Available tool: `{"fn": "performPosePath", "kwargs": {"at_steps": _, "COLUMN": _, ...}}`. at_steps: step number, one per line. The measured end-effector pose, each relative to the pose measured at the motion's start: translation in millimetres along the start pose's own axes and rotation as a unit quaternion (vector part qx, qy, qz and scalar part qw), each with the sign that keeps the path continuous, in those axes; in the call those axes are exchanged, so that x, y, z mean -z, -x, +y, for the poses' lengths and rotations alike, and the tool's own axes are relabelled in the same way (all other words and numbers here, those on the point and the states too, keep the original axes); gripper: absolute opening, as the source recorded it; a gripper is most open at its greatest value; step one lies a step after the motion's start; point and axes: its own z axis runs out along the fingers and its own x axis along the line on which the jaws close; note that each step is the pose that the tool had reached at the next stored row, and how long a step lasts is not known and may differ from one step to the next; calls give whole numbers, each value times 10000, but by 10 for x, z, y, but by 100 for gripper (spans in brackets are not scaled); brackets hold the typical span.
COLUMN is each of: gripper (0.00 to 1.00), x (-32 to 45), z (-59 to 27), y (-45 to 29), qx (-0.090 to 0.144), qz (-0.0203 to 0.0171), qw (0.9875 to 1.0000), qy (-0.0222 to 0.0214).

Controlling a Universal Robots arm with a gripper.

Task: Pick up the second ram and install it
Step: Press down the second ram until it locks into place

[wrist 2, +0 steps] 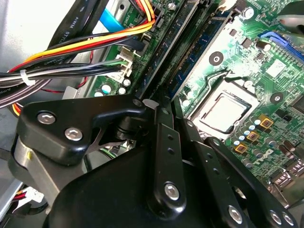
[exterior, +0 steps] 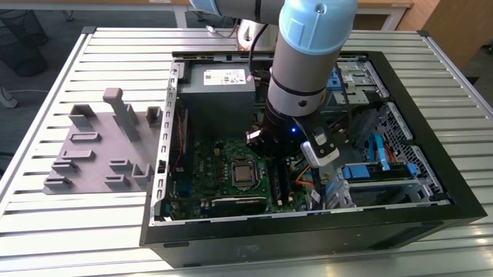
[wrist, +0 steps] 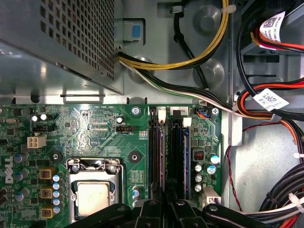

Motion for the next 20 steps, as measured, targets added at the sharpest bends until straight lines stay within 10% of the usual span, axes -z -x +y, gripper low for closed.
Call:
{"fn": "performPosePath", "kwargs": {"at_steps": 11, "gripper": 28, "x": 2, "z": 0, "y": 0, "qx": 0, "qz": 0, "qw": 10000, "qy": 0}}
{"fn": "performPosePath", "kwargs": {"at_steps": 20, "gripper": 28, "x": 269, "z": -5, "y": -6, "qx": 0, "qz": 0, "qw": 10000, "qy": 0}}
